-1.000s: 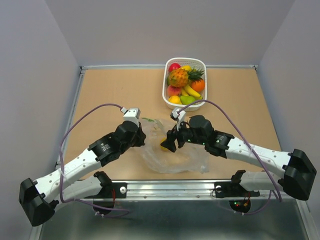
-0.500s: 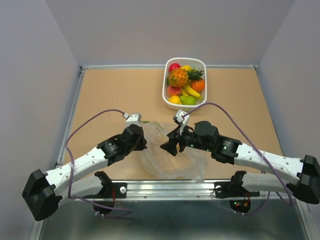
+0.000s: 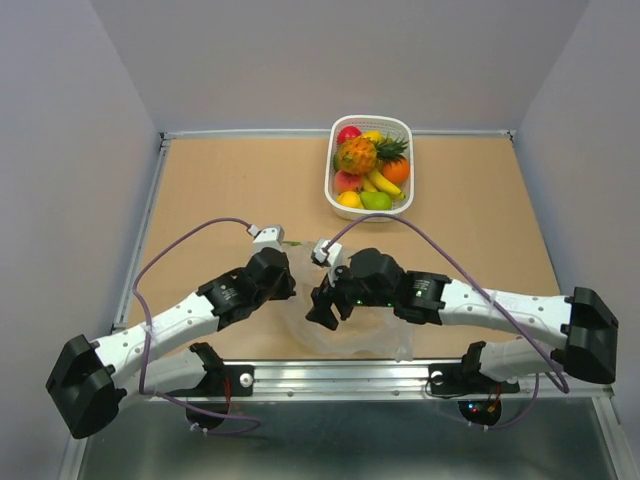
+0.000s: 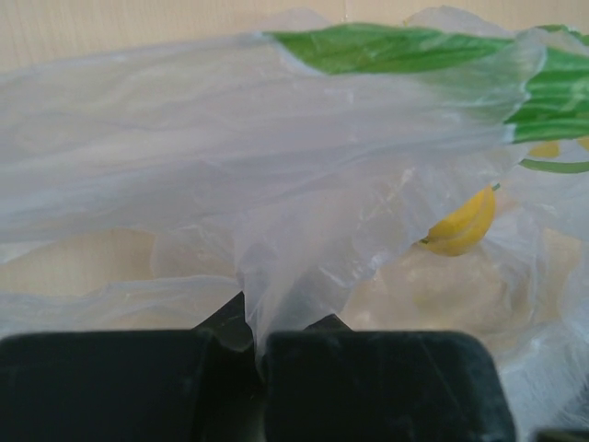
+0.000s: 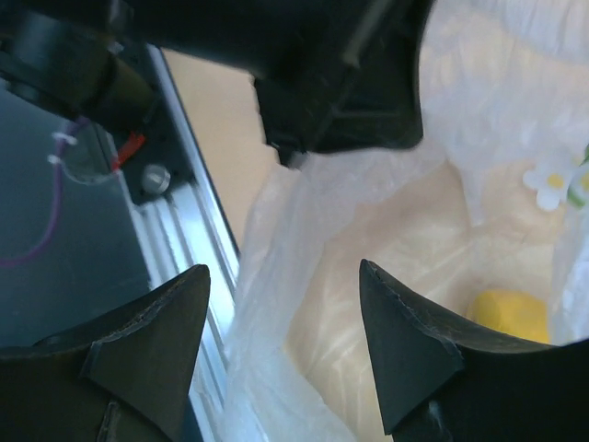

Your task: Untie the knot of the plastic bag and take out the fruit

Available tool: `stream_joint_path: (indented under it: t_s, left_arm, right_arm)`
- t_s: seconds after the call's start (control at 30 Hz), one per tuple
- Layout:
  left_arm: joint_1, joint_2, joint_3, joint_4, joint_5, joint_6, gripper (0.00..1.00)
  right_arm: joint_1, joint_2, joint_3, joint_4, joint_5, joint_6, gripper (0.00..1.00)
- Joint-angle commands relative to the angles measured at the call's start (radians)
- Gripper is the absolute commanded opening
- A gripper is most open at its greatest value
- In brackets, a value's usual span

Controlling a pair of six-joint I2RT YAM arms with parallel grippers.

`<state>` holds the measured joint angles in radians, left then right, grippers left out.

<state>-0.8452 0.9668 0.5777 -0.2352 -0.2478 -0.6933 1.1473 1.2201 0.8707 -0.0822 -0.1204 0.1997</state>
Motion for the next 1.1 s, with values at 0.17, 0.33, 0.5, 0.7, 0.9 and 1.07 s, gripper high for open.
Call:
stream_joint_path:
  t_s: [0.17,0.33,0.5,0.7,0.9,1.07]
  left_arm:
    - [-0.008,-0.062,0.016,-0.012,-0.022,-0.006,0.00]
    - [-0.006,-0.071,0.007,-0.019,-0.022,-0.008,0.00]
    - [-0.008,-0.068,0.007,-0.018,-0.015,-0.003,0.00]
    - [-0.008,-0.056,0.011,-0.015,-0.005,0.003,0.00]
    - [-0.008,-0.043,0.013,-0.007,0.007,0.006,0.00]
    - [-0.009,-0.049,0.007,-0.009,0.007,0.006,0.00]
  right_arm:
    - [0.003,0.159,0.051,-0.088,0.327,0.004,0.71]
    - [0.003,0.209,0.062,-0.102,0.594,0.027,0.71]
    - [0.005,0.278,0.059,-0.102,0.717,0.030,0.77]
    - [0.005,0.386,0.045,-0.093,0.866,0.102,0.85]
    - [0.005,0.446,0.008,0.039,0.941,0.130,0.85]
    - [0.003,0.470,-0.013,0.159,0.952,0.112,0.67]
